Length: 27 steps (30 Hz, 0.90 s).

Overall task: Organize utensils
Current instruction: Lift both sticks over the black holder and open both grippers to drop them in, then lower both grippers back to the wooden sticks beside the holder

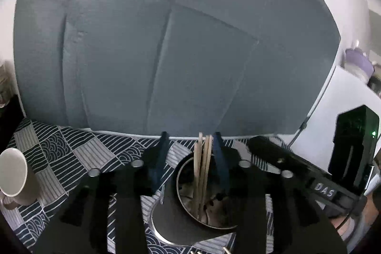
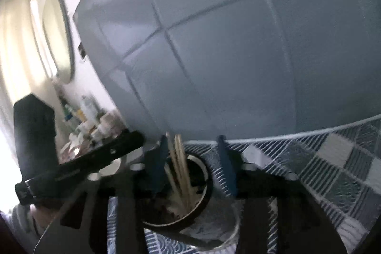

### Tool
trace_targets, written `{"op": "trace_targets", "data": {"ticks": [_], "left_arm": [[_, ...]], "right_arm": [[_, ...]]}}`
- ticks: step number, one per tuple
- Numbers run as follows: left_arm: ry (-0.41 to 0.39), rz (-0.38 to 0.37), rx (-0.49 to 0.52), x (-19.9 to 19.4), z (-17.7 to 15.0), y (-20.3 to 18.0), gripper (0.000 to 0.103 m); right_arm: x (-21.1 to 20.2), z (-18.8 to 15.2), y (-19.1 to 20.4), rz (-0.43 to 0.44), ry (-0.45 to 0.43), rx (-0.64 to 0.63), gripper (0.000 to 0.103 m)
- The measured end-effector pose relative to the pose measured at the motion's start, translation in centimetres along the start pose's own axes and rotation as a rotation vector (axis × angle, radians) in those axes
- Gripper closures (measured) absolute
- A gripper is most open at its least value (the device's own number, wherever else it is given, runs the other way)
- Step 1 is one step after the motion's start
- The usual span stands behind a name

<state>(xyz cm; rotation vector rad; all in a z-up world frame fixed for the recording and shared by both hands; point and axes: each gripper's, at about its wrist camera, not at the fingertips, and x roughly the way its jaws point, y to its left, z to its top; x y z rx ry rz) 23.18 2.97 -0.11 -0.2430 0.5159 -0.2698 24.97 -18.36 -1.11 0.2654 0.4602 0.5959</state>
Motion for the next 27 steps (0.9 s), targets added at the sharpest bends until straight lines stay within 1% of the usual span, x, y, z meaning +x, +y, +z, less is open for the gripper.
{"op": "trace_targets", "data": {"ticks": [3,4,5,6,7,8,10,11,15,18,22,27], "left_arm": [[-0.014,0.024,-0.014,-1.3,0.8,0.2,0.046],[-0.011,0.029,-0.020,-1.6,0.9,0.4,0.038],[-0.015,0.034,-0.029,-2.0,1.0,0.5,0.034],[-0.017,0.045,-0.034,-2.6,1.1,0.7,0.029],[-0.007,0.053,-0.037,-2.8,1.1,0.8,0.013],[0.004,0.064,-0.041,-3.0,1.0,1.0,0.005],[0.010,0.080,-0.033,-3.6,0.7,1.2,0.006],[0.022,0.102,-0.037,-3.8,0.5,1.4,0.006],[0.068,0.151,-0.092,-4.4,-0.3,2.7,0.006],[0.094,0.177,-0.099,-4.5,-1.2,3.3,0.006],[0.134,0.198,-0.089,-4.5,-3.4,3.8,0.006],[0.209,0.213,-0.101,-4.2,-6.7,3.8,0.006]], "right_arm": [[-1.3,1.1,-0.1,-0.029,-0.024,0.007,0.047],[-1.8,1.4,-0.1,-0.043,-0.034,0.010,0.040],[-2.2,1.7,-0.1,-0.058,-0.038,0.015,0.035],[-2.5,1.9,-0.1,-0.070,-0.039,0.021,0.024],[-2.9,2.0,-0.1,-0.081,-0.041,0.024,0.017],[-3.3,2.2,0.0,-0.094,-0.041,0.025,0.017],[-3.7,2.3,0.1,-0.111,-0.021,0.026,0.014],[-3.8,2.3,0.2,-0.133,0.003,0.026,0.014],[-4.3,1.7,0.4,-0.164,0.035,0.012,0.013],[-4.6,0.9,0.6,-0.176,0.062,-0.001,0.013],[-5.0,-0.8,0.5,-0.192,0.098,-0.029,0.013],[-5.4,-3.5,-0.3,-0.203,0.160,-0.016,0.013]]}}
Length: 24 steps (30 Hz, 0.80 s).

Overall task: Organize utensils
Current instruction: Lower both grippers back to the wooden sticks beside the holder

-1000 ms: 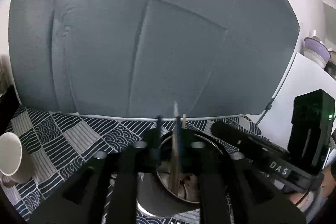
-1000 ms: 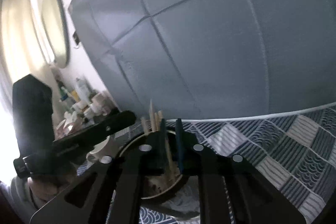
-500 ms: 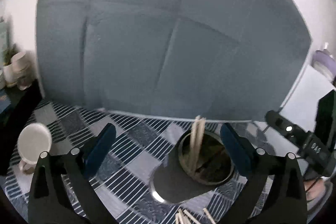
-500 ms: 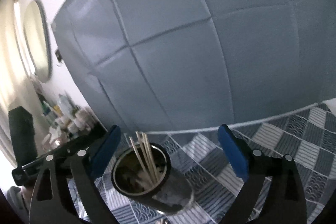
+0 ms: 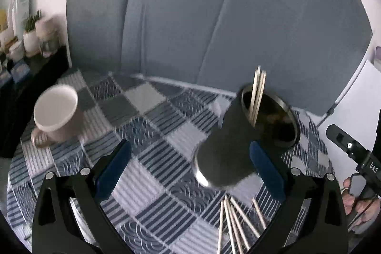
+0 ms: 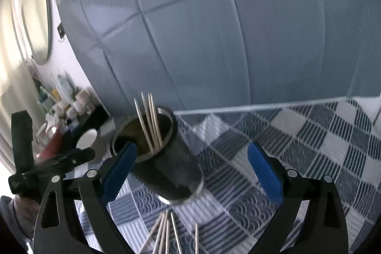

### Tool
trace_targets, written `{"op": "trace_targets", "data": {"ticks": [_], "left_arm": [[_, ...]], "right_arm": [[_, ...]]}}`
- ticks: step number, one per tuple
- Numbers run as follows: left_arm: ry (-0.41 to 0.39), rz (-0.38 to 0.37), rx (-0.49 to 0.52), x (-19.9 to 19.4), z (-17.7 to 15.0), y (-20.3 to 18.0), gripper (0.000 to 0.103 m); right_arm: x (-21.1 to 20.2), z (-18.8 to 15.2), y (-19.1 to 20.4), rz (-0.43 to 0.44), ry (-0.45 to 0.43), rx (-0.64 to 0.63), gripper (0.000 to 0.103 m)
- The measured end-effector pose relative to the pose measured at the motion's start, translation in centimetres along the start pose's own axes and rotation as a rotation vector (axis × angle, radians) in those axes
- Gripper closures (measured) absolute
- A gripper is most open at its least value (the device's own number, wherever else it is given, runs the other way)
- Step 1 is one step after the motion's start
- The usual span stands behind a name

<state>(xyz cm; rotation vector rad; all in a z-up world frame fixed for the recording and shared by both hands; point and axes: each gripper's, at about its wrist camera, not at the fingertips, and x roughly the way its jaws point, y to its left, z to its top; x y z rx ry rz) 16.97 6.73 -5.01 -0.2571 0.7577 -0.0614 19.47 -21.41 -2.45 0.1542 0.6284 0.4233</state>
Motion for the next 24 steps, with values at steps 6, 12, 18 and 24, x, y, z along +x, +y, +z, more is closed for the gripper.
{"op": "trace_targets", "data": {"ticks": [6,12,18,24], "left_arm": [[0.101,0.014,0.021,1.1,-3.9,-0.6,0.006],[0.192,0.022,0.086,2.4,-7.5,-1.4,0.006],[0.281,0.047,0.118,3.3,-10.5,-1.9,0.006],[0.331,0.046,0.144,3.6,-12.4,-2.6,0.006]], "right_arm": [[0.7,-4.0,-0.7,-0.018,0.100,0.009,0.013],[1.9,-8.4,-1.0,-0.052,0.227,-0.020,0.013],[3.4,-12.3,-1.7,-0.101,0.345,-0.048,0.013],[4.0,-14.3,-2.3,-0.118,0.408,-0.037,0.013]]}}
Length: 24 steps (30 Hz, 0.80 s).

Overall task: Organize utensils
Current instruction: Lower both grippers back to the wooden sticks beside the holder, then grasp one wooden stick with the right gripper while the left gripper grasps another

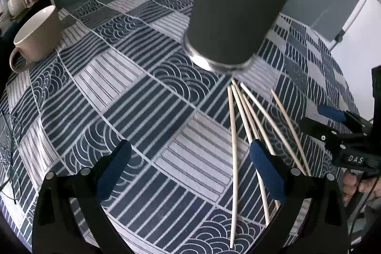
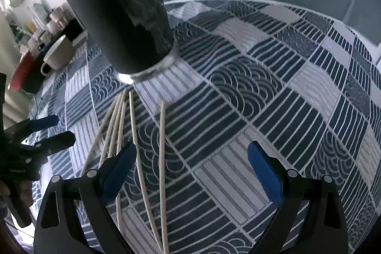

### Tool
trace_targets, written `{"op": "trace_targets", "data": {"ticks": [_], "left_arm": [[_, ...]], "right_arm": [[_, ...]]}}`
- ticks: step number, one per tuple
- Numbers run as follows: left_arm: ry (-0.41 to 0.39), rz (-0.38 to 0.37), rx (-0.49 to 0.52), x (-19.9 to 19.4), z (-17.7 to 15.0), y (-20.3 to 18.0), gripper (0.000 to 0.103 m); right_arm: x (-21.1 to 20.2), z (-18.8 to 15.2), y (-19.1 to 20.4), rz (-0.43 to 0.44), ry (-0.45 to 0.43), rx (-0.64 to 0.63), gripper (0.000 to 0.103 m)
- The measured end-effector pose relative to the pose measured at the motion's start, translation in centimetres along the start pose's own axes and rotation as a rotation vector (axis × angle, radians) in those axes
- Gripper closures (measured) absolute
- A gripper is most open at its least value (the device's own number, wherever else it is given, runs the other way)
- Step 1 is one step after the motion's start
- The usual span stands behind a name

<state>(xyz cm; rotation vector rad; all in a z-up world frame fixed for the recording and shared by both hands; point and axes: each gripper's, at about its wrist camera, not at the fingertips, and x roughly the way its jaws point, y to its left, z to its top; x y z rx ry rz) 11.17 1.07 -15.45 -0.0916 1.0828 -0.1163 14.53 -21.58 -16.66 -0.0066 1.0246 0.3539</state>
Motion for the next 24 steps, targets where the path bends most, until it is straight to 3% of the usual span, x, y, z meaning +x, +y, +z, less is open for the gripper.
{"op": "trace_targets", "data": {"ticks": [11,15,19,21,23,24], "left_arm": [[0.048,0.042,0.054,1.7,-0.7,-1.1,0.006],[0.038,0.129,0.171,2.3,-1.0,-2.3,0.004],[0.062,0.113,0.159,2.5,-0.7,-1.9,0.005],[0.047,0.088,0.204,2.1,-0.8,-2.2,0.012],[0.044,0.058,0.258,1.7,-0.9,-2.5,0.030],[0.044,0.045,0.277,1.5,-0.8,-2.7,0.037]], "right_arm": [[1.3,-0.5,0.7,-0.086,0.066,-0.072,0.013],[1.7,-0.6,1.3,-0.121,0.085,-0.123,0.013],[2.0,-0.1,1.0,-0.120,0.130,-0.119,0.013],[2.1,0.1,1.1,-0.124,0.151,-0.126,0.013],[2.0,0.1,1.2,-0.122,0.155,-0.128,0.016],[1.8,0.2,1.3,-0.119,0.147,-0.135,0.026]]}}
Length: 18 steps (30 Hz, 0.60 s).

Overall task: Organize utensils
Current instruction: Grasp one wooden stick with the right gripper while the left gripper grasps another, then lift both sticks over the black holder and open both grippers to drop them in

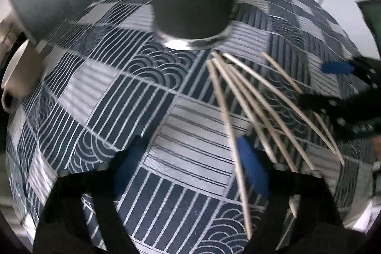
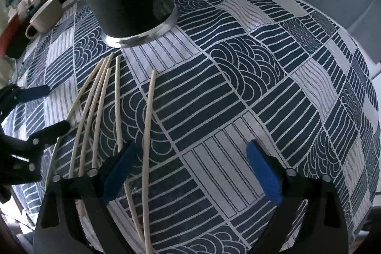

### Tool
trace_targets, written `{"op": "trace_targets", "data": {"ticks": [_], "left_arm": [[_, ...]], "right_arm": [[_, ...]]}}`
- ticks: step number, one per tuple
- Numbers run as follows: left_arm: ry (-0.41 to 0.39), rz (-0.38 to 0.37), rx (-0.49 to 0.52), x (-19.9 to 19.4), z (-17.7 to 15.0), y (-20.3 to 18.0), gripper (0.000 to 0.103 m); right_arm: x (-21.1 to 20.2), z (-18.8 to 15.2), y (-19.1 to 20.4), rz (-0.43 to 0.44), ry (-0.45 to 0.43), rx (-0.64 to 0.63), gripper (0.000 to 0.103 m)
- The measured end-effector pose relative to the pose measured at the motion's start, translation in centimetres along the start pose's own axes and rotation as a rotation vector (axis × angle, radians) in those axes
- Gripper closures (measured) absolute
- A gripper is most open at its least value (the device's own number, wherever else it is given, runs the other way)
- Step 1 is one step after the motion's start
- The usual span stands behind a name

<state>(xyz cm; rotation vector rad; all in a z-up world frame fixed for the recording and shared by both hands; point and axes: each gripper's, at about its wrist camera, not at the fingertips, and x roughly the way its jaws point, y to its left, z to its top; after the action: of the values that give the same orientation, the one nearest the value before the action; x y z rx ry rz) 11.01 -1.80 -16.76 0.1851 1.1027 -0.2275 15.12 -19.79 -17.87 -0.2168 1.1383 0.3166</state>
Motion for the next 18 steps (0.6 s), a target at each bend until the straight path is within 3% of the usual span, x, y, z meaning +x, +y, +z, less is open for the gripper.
{"op": "trace_targets", "data": {"ticks": [1,2,3,4,5,7,10,14,18], "left_arm": [[0.001,-0.005,0.003,-0.2,0.0,0.0,0.050],[0.004,-0.003,-0.004,-0.3,0.1,0.3,0.063],[0.010,-0.004,-0.022,-0.4,0.2,0.9,0.068],[0.015,-0.013,-0.032,-0.4,0.2,1.5,0.077],[0.020,-0.014,-0.040,-0.3,0.2,1.8,0.092],[0.049,-0.051,-0.113,-0.4,0.3,3.9,0.098],[0.089,-0.121,-0.205,-0.3,0.3,6.0,0.098],[0.104,-0.161,-0.279,-0.7,-0.4,7.5,0.099],[0.092,-0.178,-0.335,-1.5,-0.3,9.1,0.099]], "right_arm": [[-0.3,0.0,0.0,0.000,-0.007,-0.002,0.043],[-0.6,0.0,-0.1,0.001,-0.009,0.001,0.053],[-0.9,0.0,-0.2,0.001,-0.008,0.002,0.076],[-1.0,0.0,-0.4,-0.001,-0.003,0.001,0.092],[-1.0,0.0,-0.6,-0.007,0.002,-0.001,0.095],[-1.1,0.0,-1.4,-0.011,0.012,0.020,0.099],[-1.1,0.1,-2.5,-0.015,0.034,0.062,0.099],[-1.2,0.3,-4.2,0.025,0.063,0.136,0.099],[-2.3,0.7,-5.9,0.080,0.037,0.211,0.099]]}}
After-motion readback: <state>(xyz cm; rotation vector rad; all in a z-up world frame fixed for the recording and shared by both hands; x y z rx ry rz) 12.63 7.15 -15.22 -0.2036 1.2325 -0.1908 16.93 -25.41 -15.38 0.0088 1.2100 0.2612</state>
